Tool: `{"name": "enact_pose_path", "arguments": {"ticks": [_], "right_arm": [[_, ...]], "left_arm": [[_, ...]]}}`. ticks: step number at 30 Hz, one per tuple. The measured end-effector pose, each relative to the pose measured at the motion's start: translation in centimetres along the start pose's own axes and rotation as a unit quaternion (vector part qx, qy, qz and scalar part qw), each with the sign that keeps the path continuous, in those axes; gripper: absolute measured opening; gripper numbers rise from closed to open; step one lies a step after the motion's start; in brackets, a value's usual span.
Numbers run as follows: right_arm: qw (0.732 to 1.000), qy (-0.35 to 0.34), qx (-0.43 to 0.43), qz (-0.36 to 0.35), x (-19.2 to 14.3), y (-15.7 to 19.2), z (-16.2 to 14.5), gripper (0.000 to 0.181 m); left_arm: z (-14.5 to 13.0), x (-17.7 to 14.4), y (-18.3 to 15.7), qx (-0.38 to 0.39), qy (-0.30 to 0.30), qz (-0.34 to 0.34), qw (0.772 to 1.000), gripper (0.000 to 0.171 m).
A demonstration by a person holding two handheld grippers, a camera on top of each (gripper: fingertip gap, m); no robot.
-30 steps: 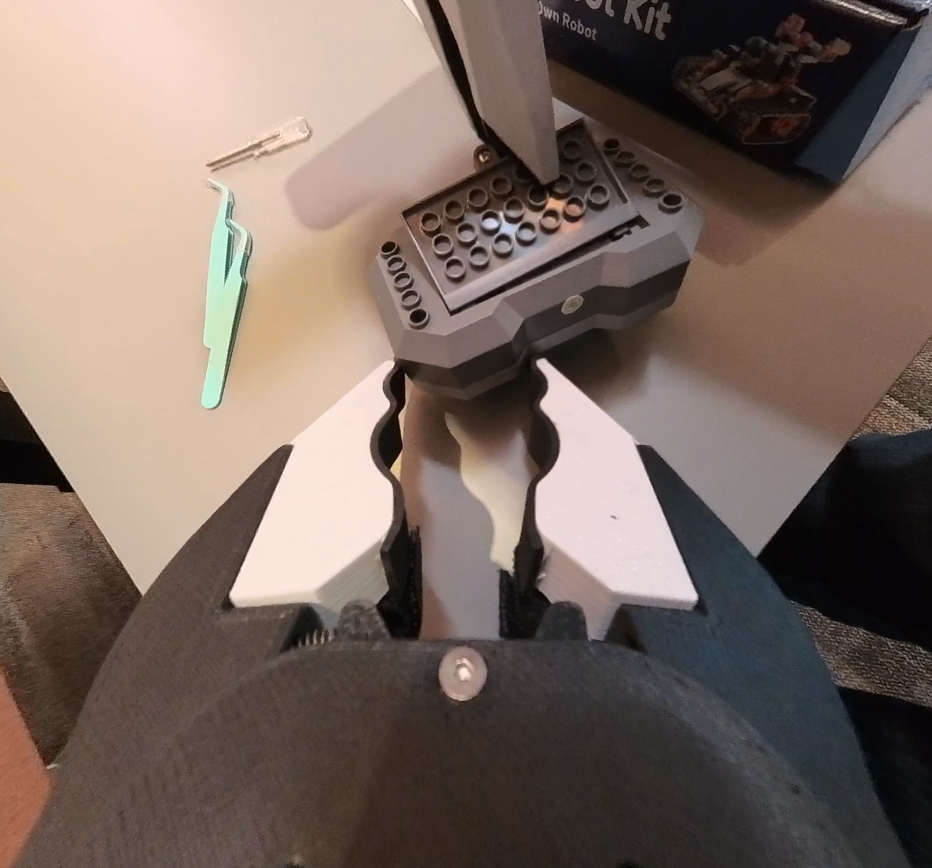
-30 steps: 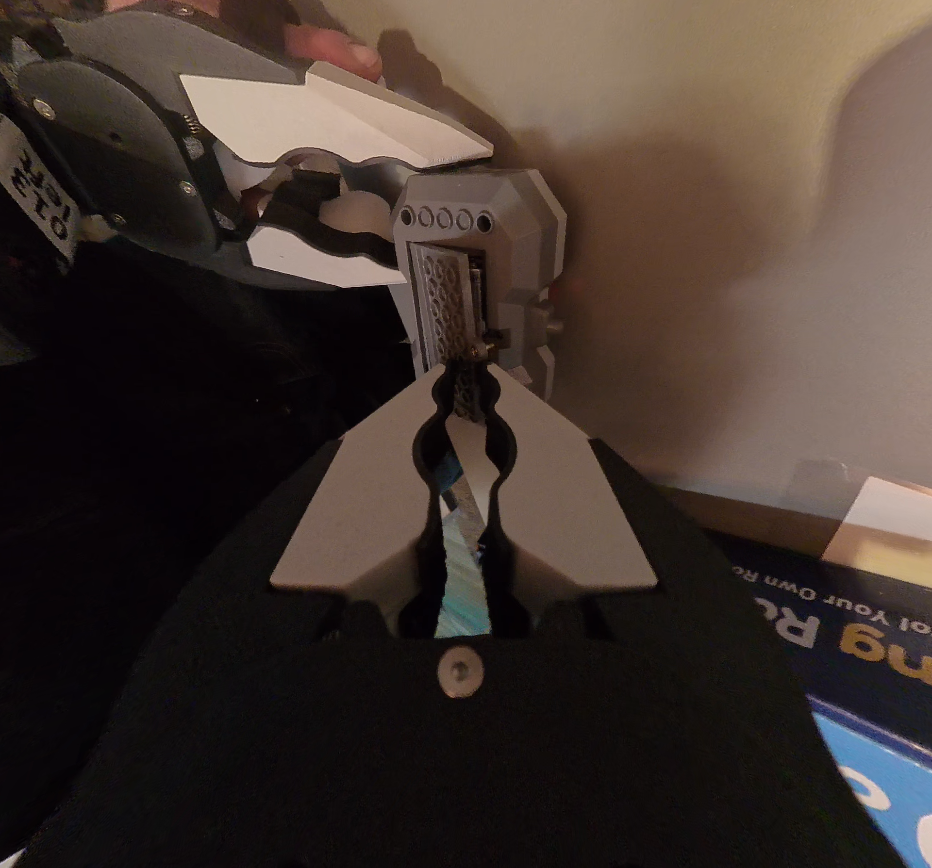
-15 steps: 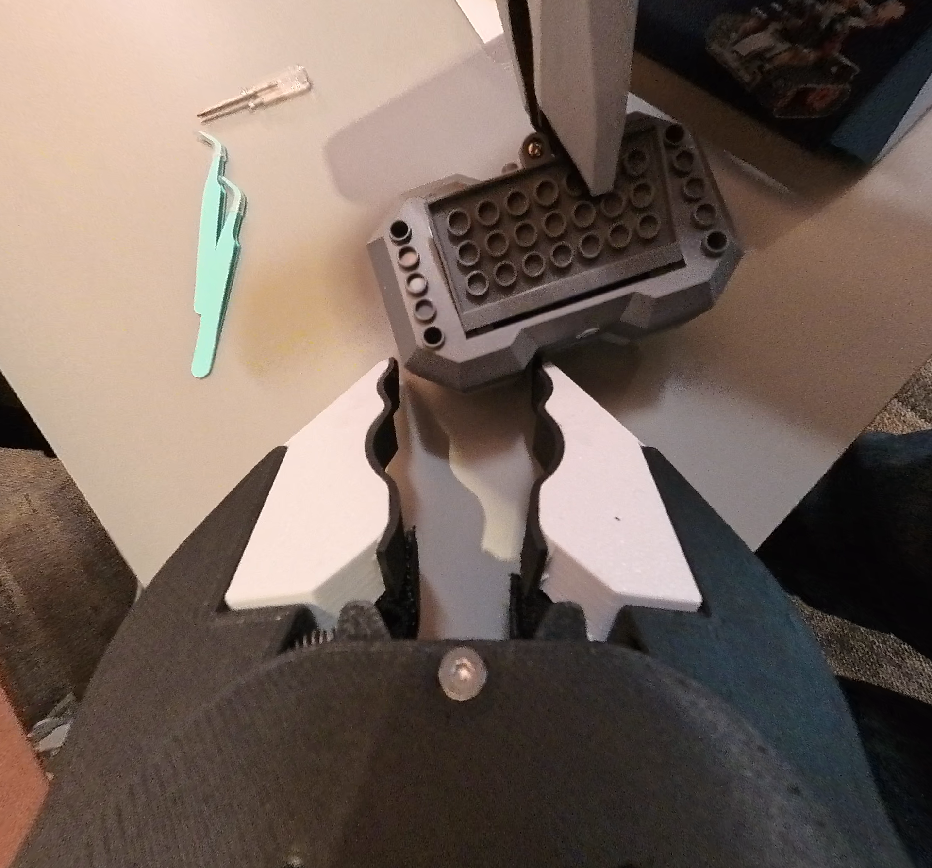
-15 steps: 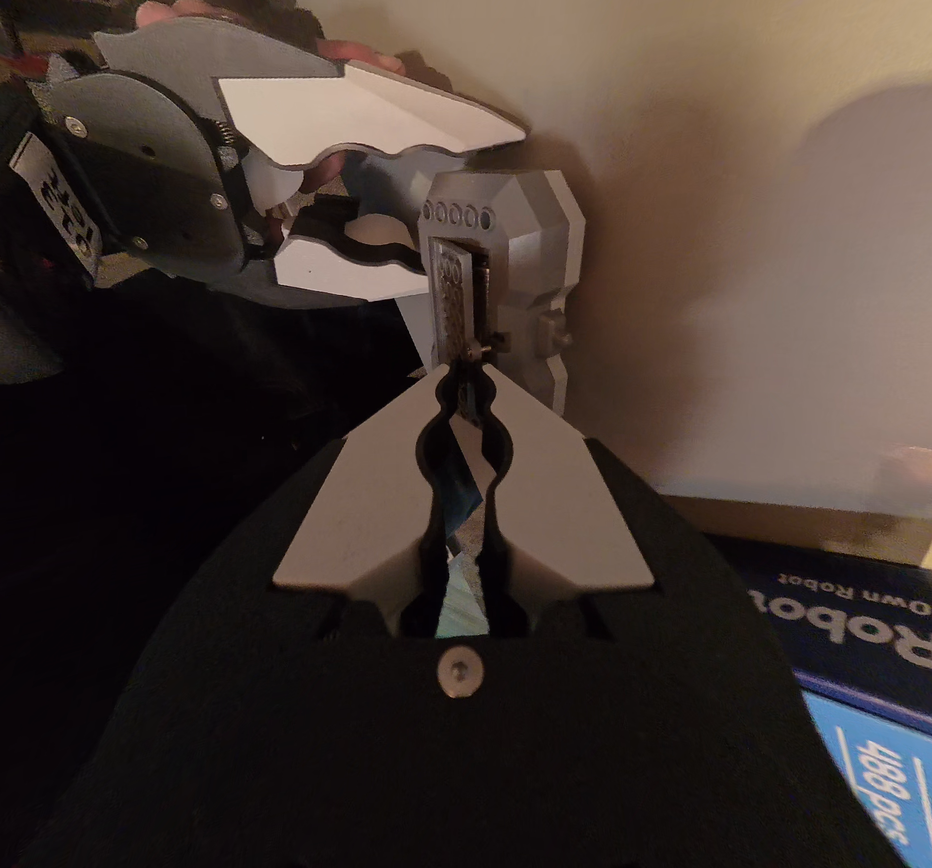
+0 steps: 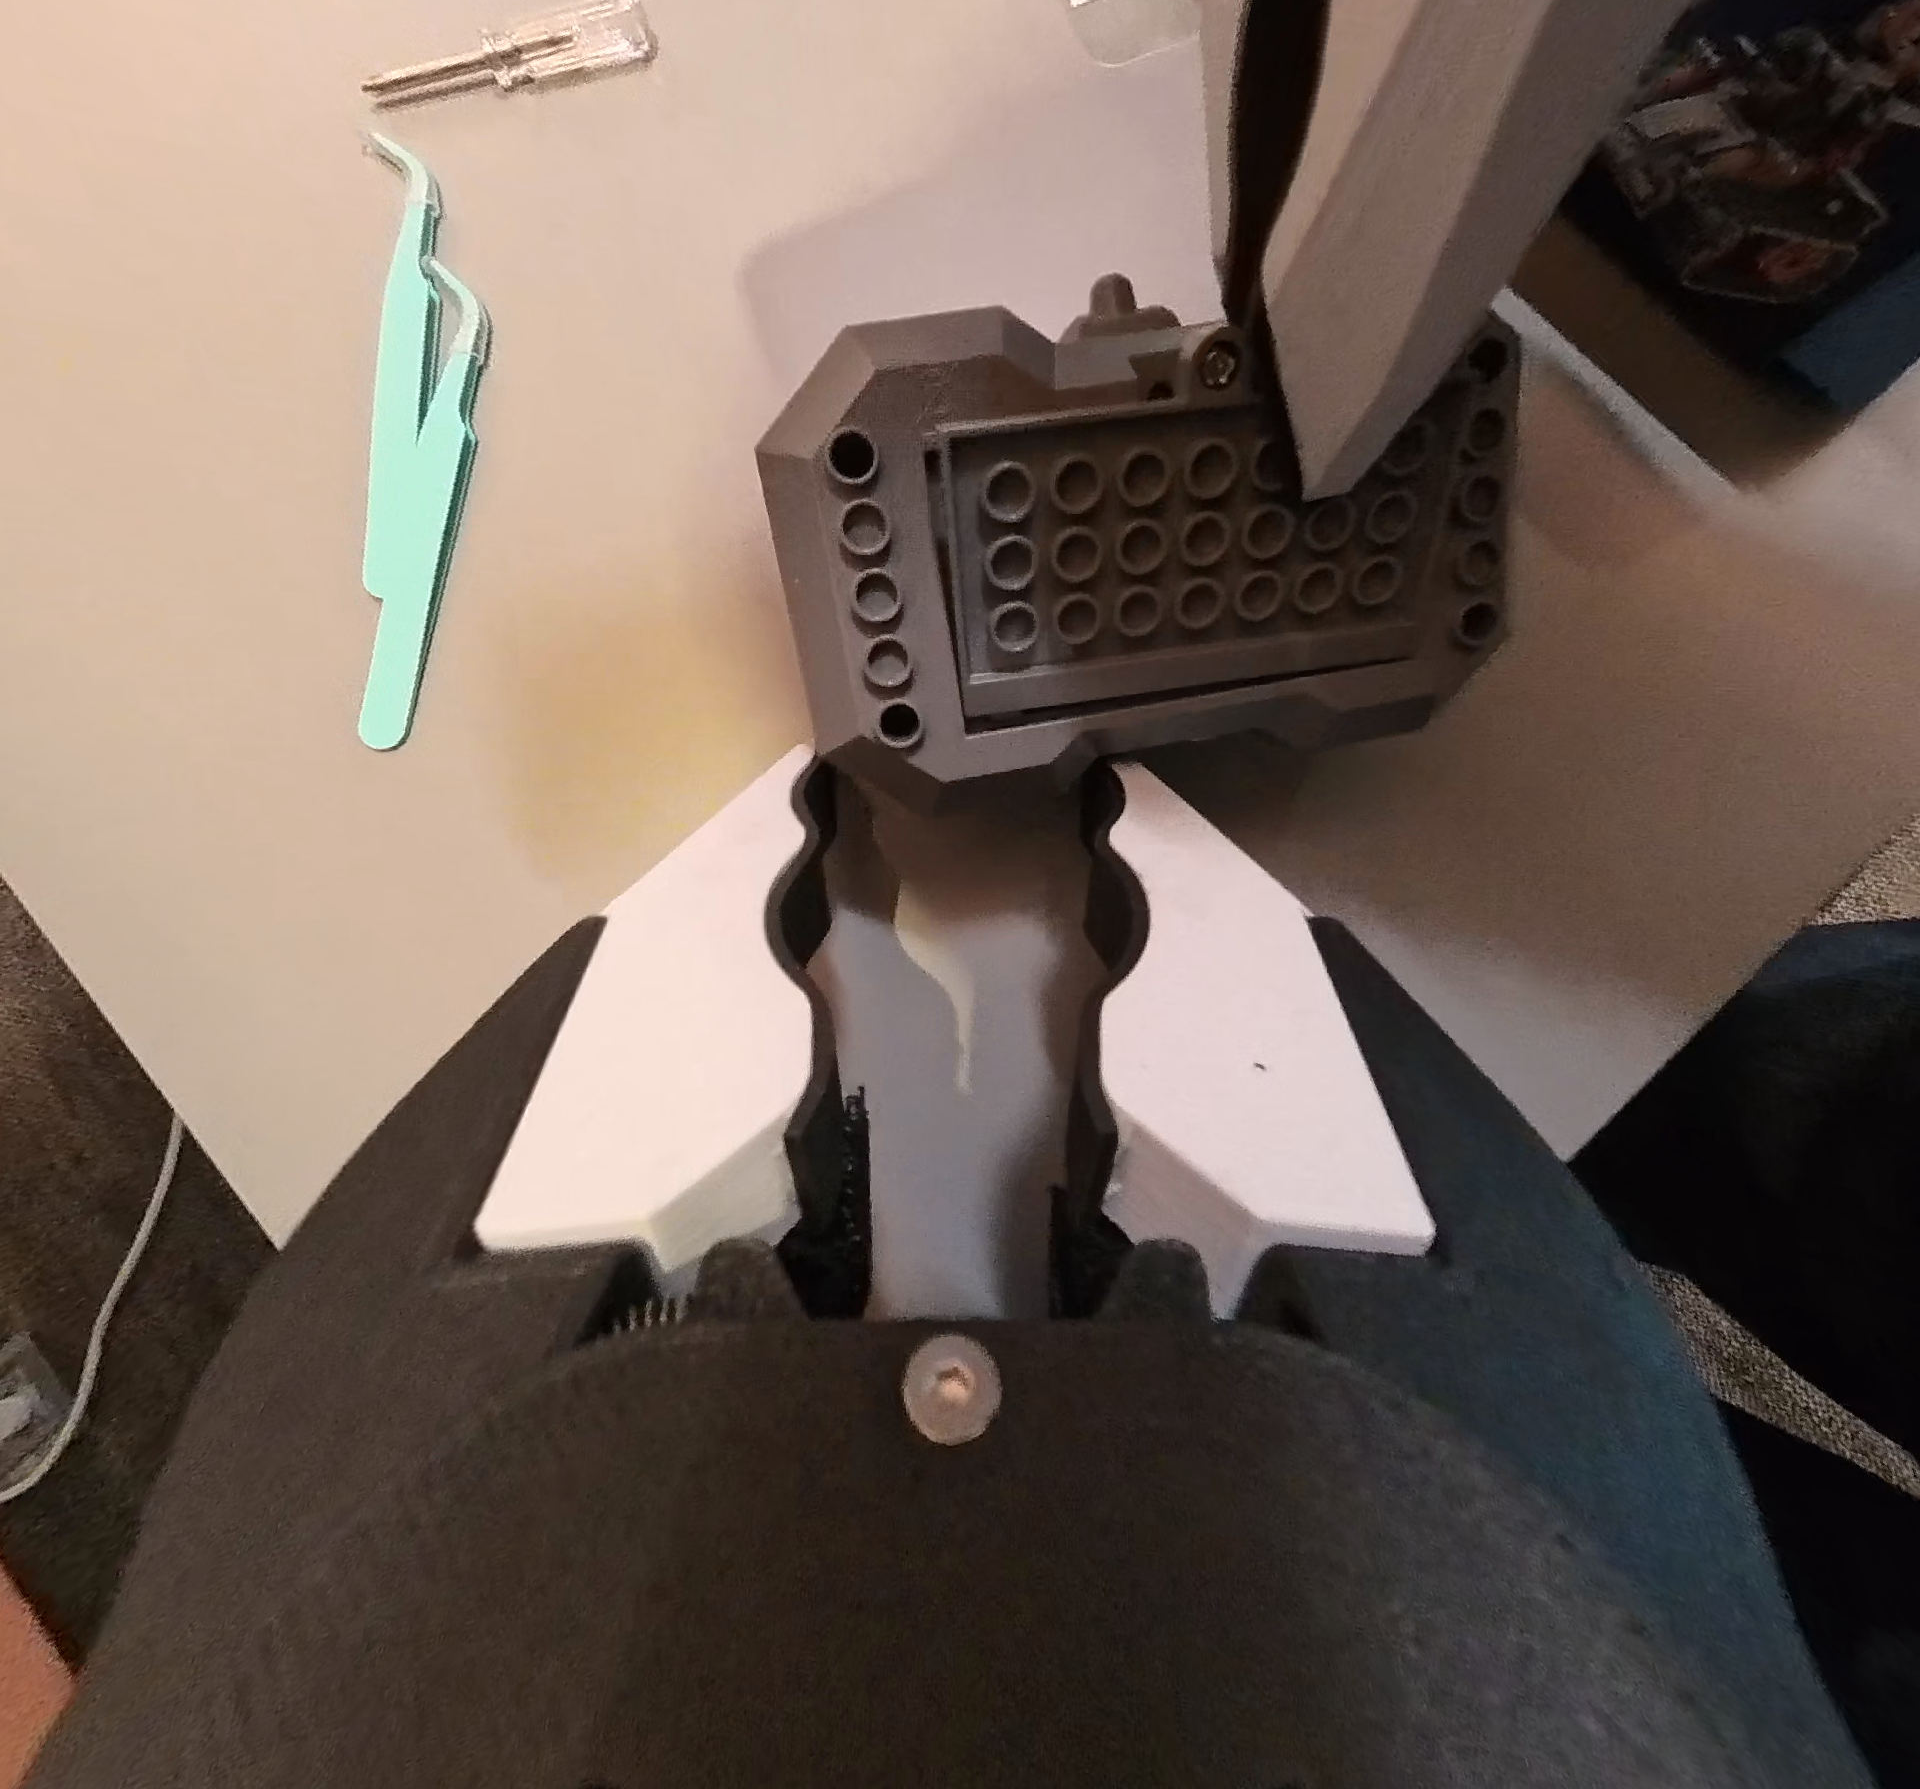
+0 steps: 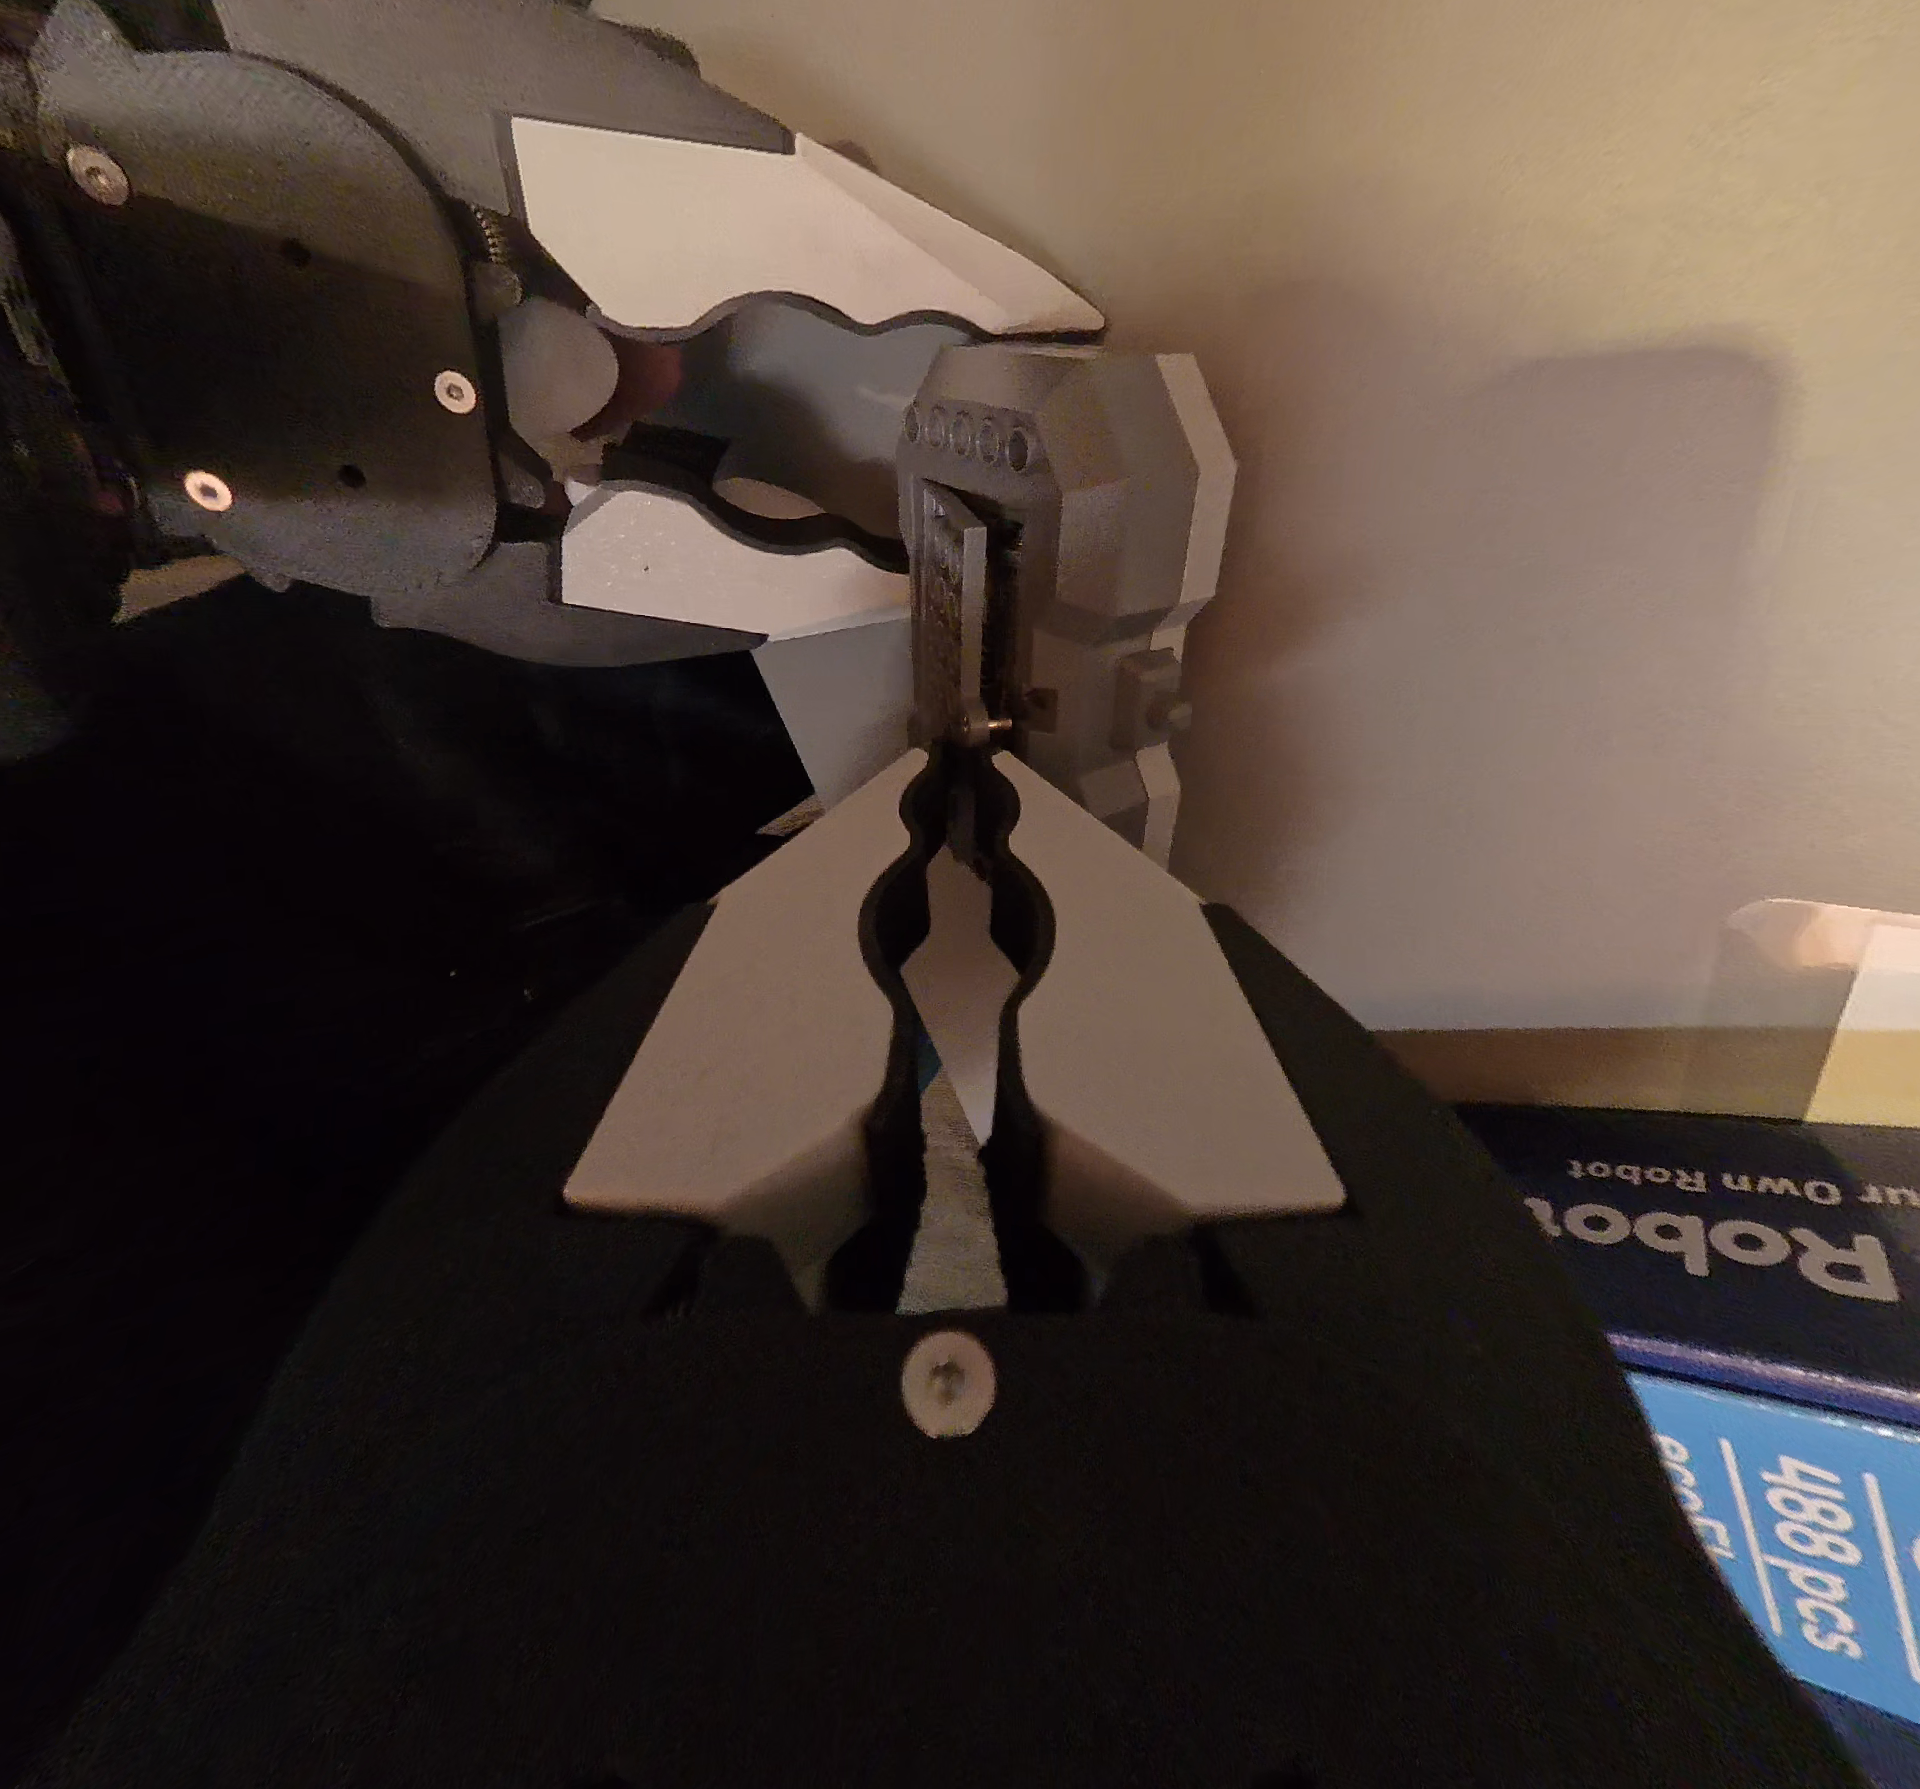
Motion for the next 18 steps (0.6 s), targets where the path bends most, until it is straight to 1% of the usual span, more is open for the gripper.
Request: {"name": "enact_pose_path", "arguments": {"ticks": [6, 9, 11, 15, 17, 18], "right_arm": [[1.000, -0.005, -0.015, 0.001, -0.28, 0.24, 0.12, 0.000], [0.999, 0.009, -0.030, -0.007, -0.20, 0.21, -0.01, 0.000], [1.000, -0.002, -0.024, -0.005, -0.31, 0.04, -0.02, 0.000], [1.000, 0.001, -0.011, 0.000, -0.18, -0.43, -0.42, 0.000], [1.000, 0.008, -0.009, -0.007, -0.02, -0.55, -0.40, 0.000], [1.000, 0.010, -0.007, -0.008, 0.08, -0.53, -0.36, 0.000]], "left_arm": [[0.20, 0.00, 0.19, 0.008, -0.012, 0.005, 1.000, 0.045], [0.39, 0.17, 0.16, 0.011, -0.013, 0.003, 1.000, 0.047], [0.46, 0.21, 0.09, 0.013, -0.014, 0.002, 1.000, 0.045], [0.76, 0.22, -0.09, 0.024, -0.018, 0.000, 1.000, 0.046], [0.88, 0.37, -0.20, 0.034, -0.020, 0.004, 0.999, 0.039], [0.85, 0.50, -0.23, 0.034, -0.017, 0.003, 0.999, 0.039]]}}
Point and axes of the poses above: each gripper's, where its closed fingertips meet, x out along the fingers, z out of its top, y = z × x across the jaws, the point moved 5 cm from there along -x, back along the fingers, and after that the axes turned 8 degrees about z, right-handed, at the moved point
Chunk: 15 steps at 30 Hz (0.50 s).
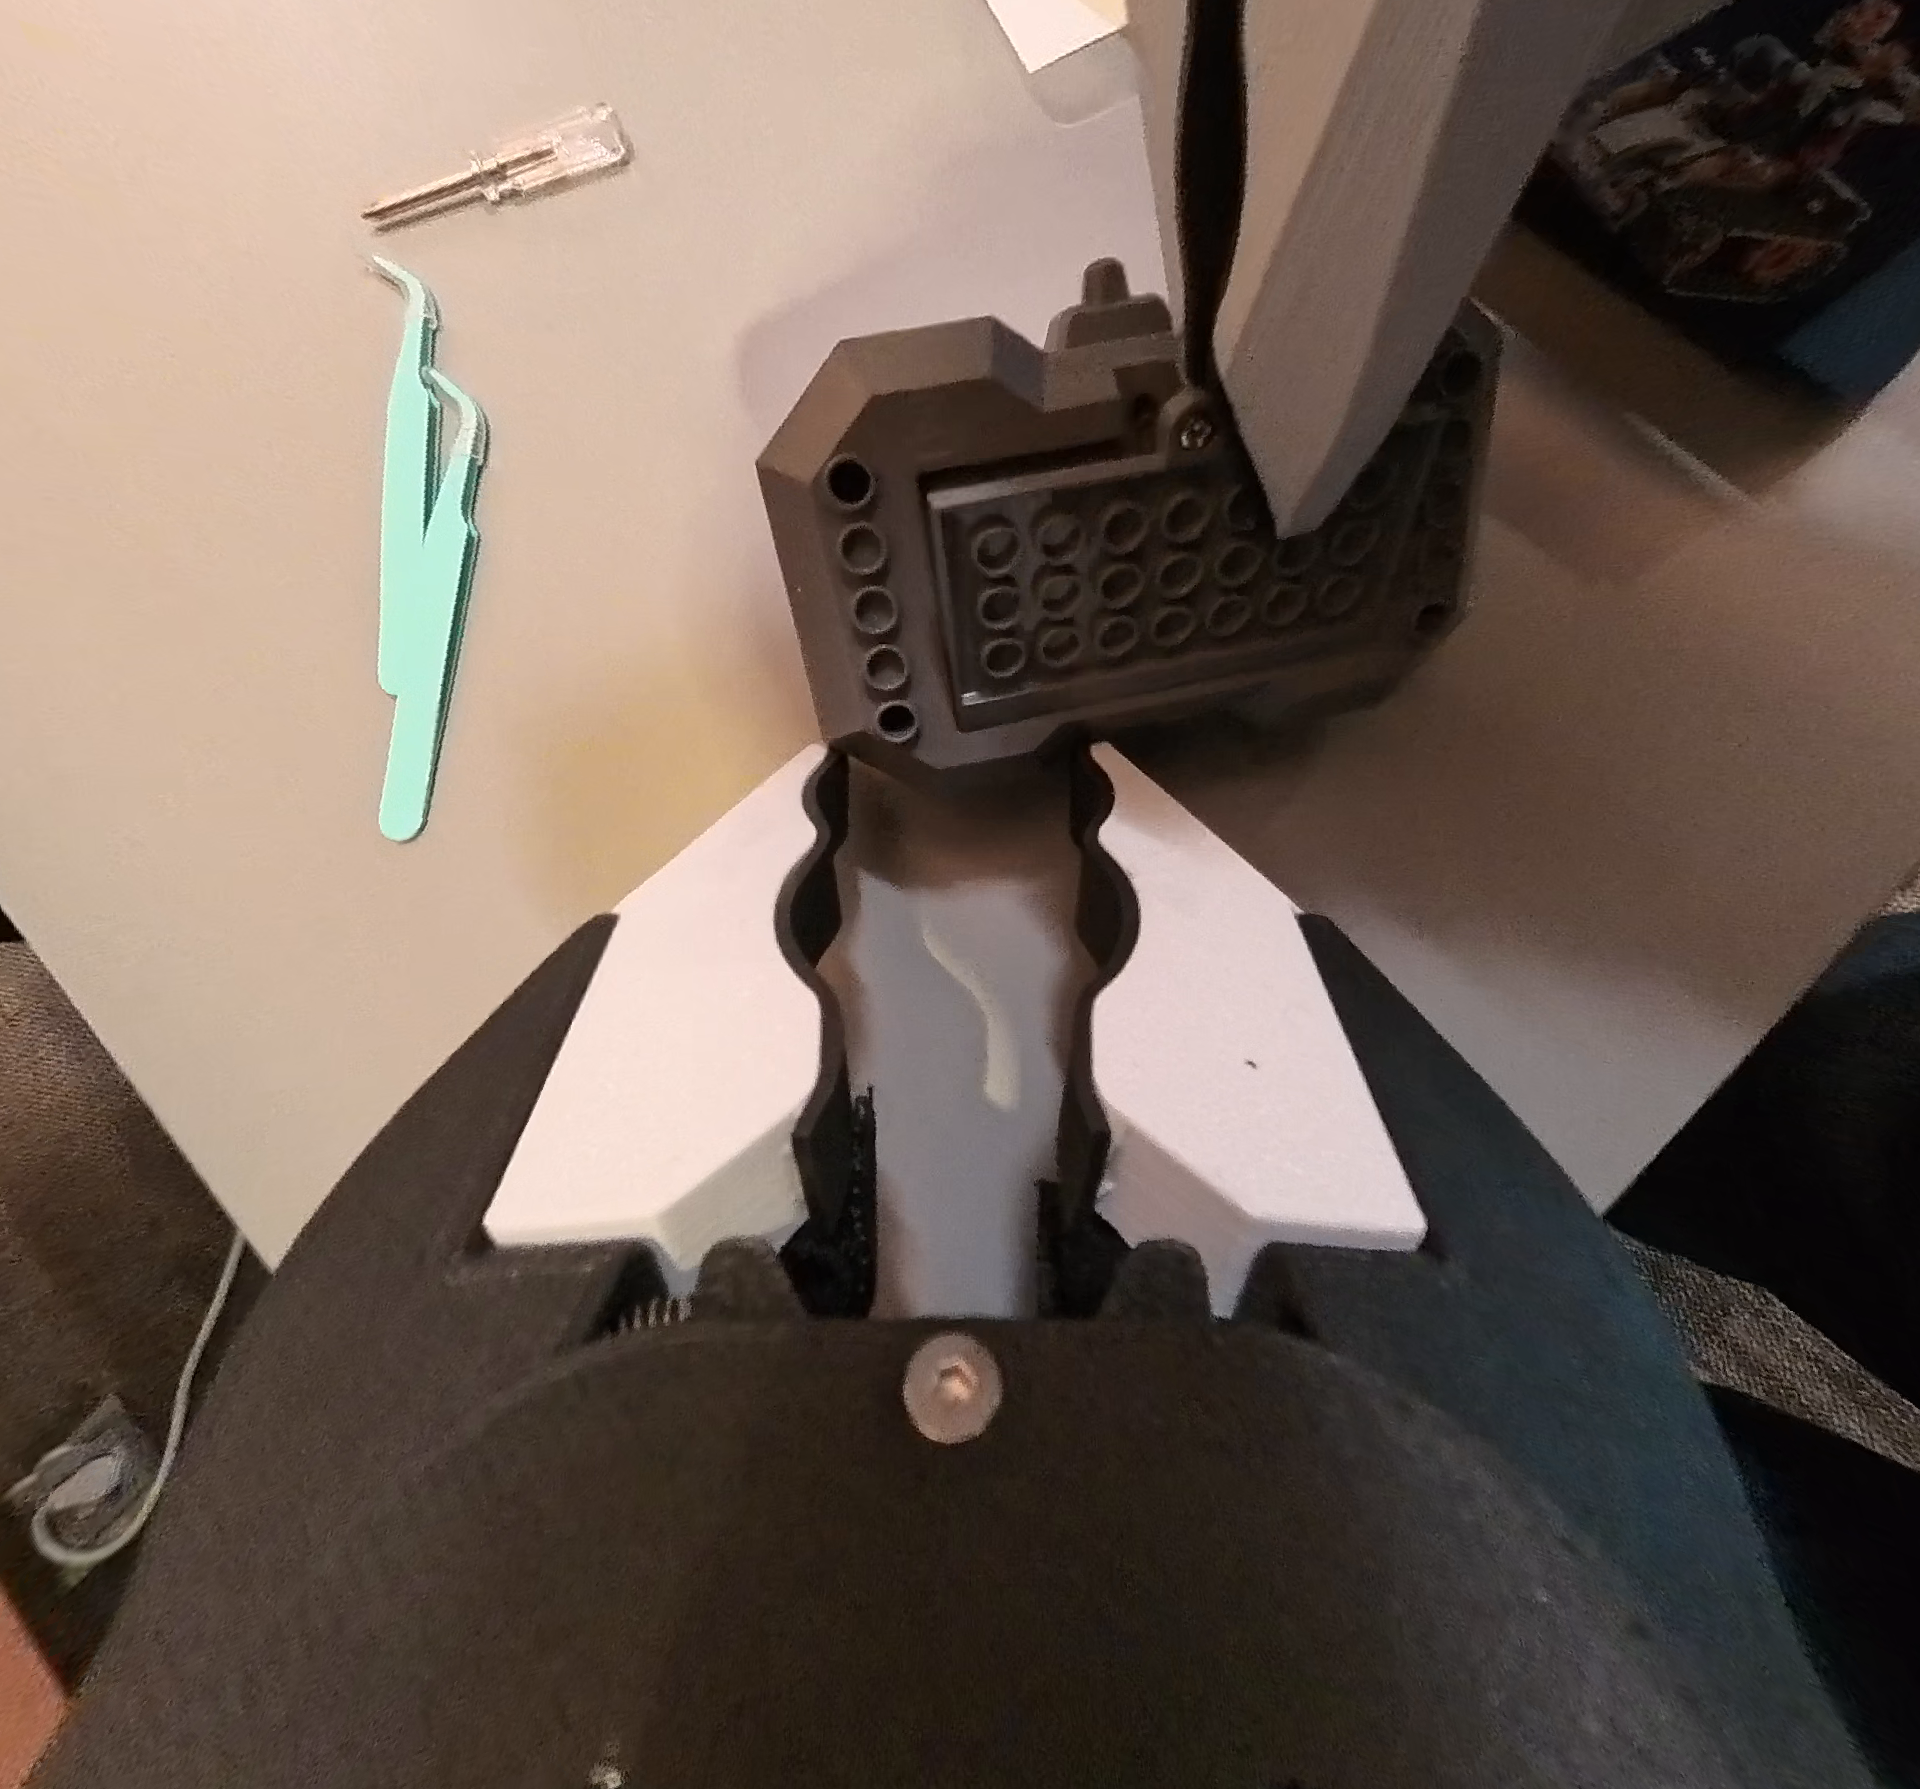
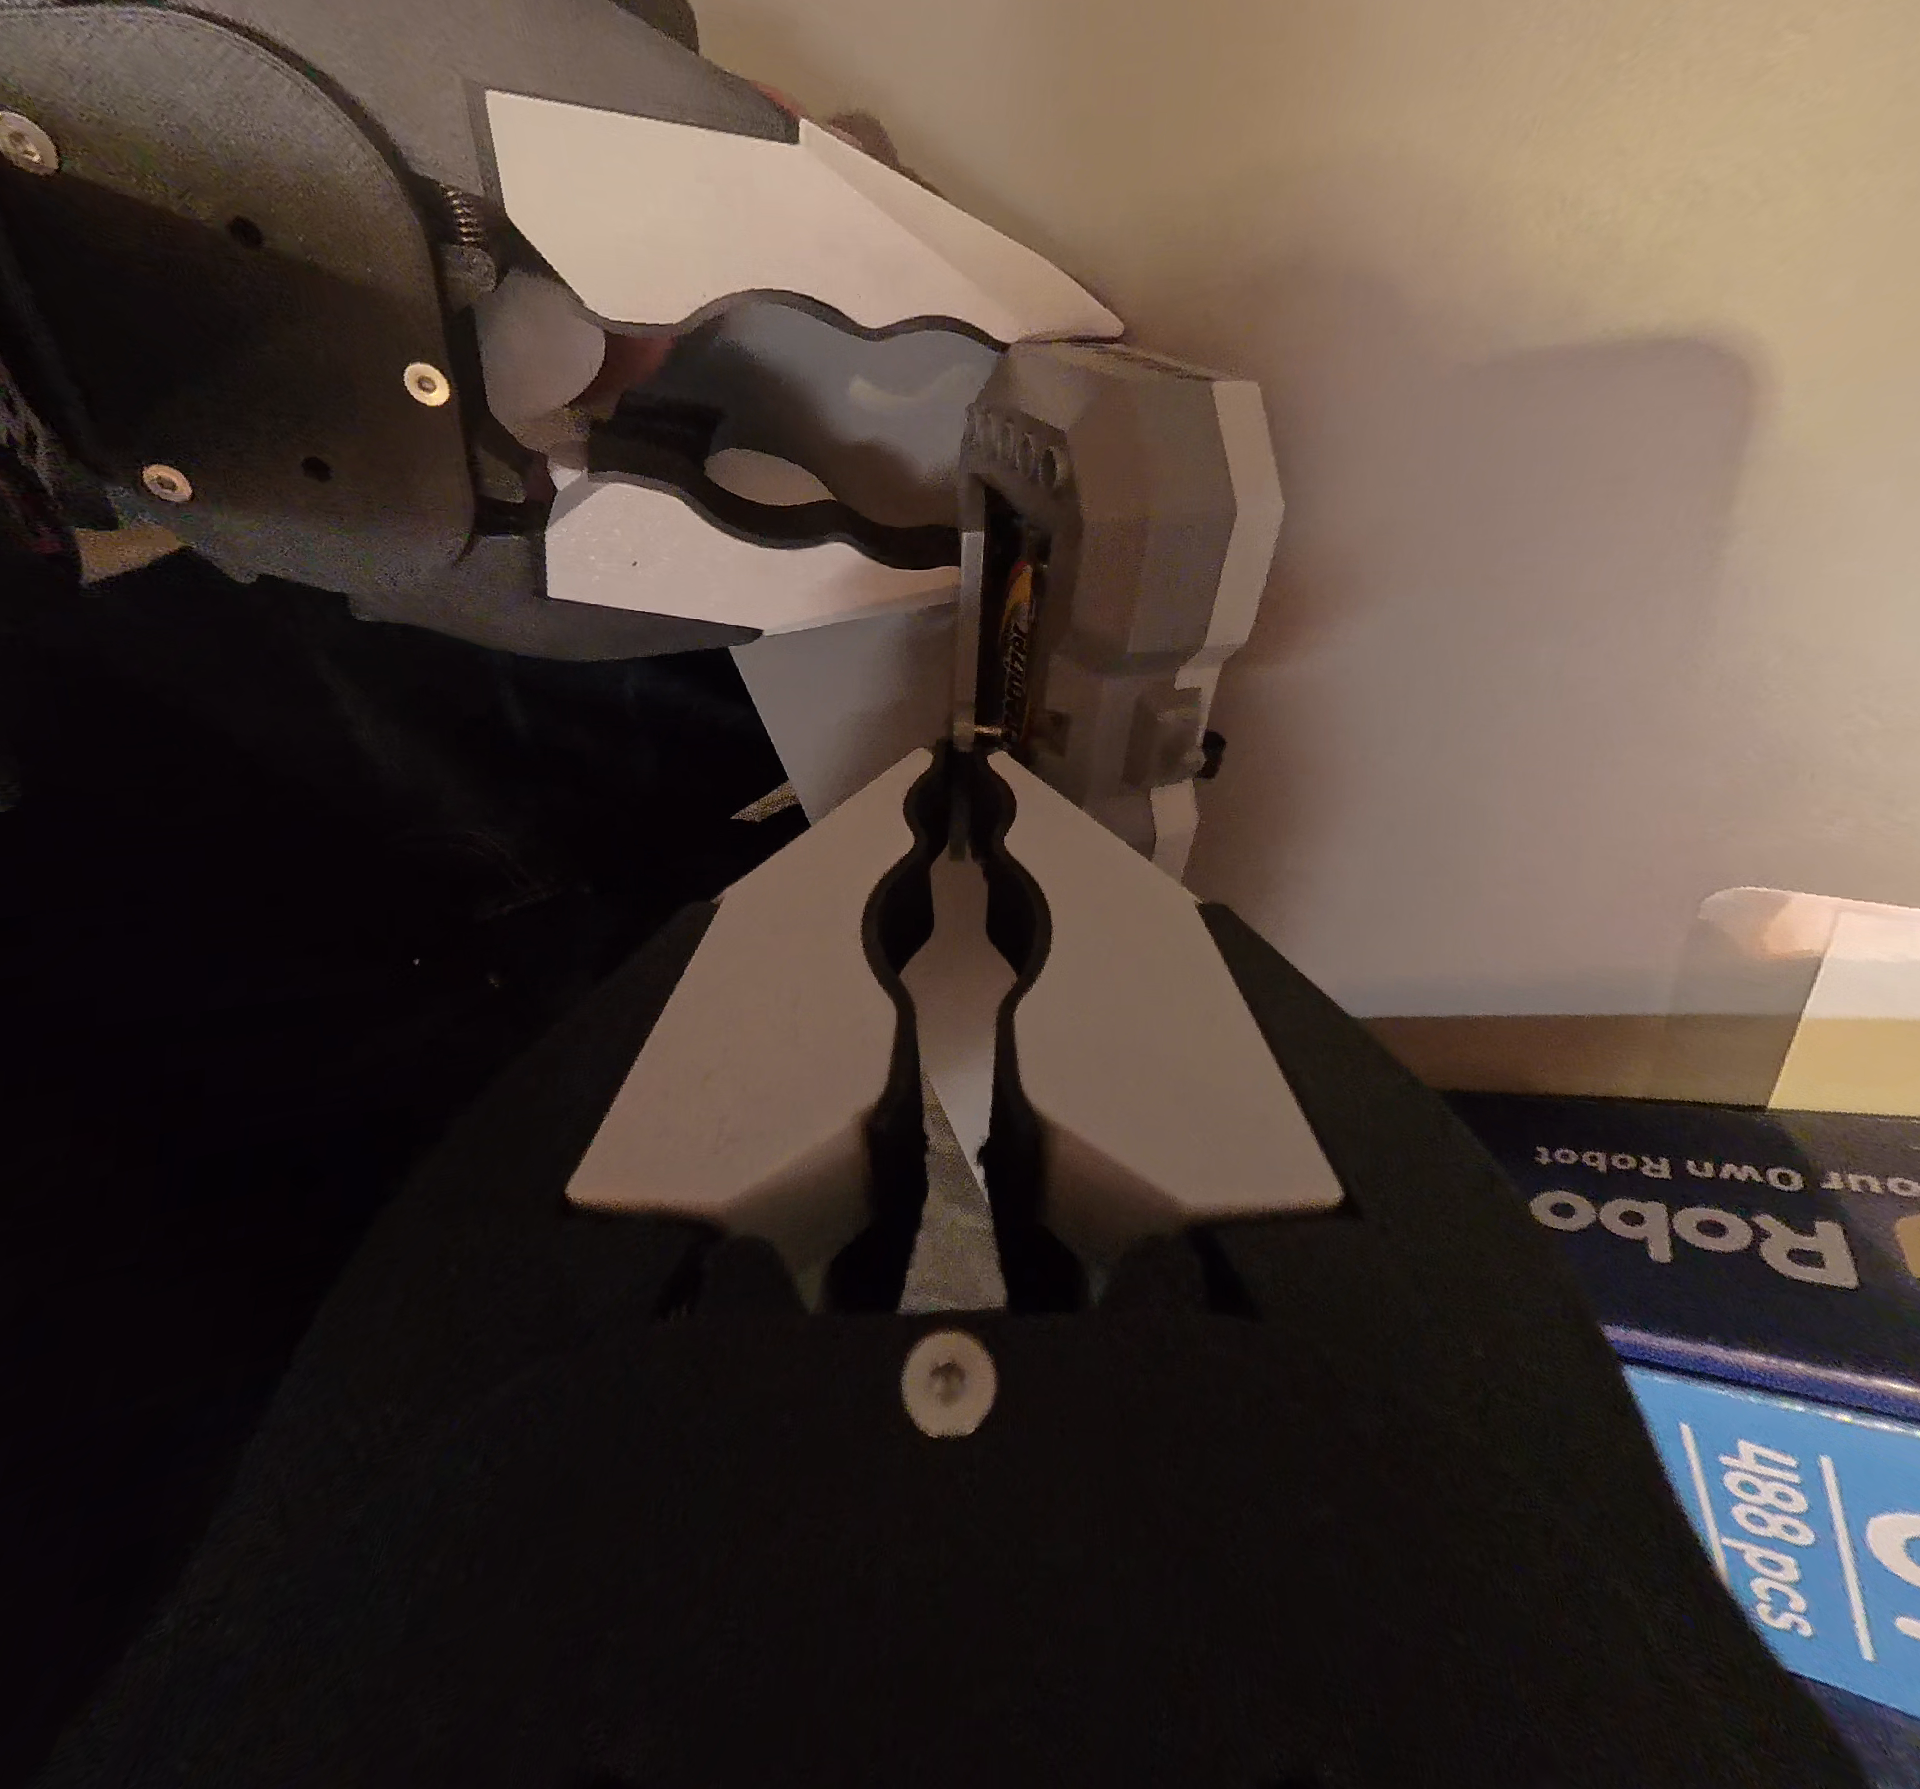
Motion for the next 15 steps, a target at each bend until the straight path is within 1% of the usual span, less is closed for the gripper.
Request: {"name": "enact_pose_path", "arguments": {"ticks": [5, 9, 15], "right_arm": [[1.000, -0.001, 0.011, -0.007, 0.0, -0.1, 0.3, 0.000], [1.000, -0.005, 0.024, -0.010, -0.7, -0.5, 0.3, 0.001], [0.999, 0.003, 0.012, -0.053, -1.6, -0.8, 0.1, 0.008]], "left_arm": [[0.0, 0.2, 0.3, 0.003, -0.001, -0.001, 1.000, 0.037], [0.6, 0.2, 0.4, 0.009, -0.004, -0.002, 1.000, 0.037], [1.5, 0.3, 0.6, 0.018, -0.009, -0.003, 1.000, 0.035]]}}
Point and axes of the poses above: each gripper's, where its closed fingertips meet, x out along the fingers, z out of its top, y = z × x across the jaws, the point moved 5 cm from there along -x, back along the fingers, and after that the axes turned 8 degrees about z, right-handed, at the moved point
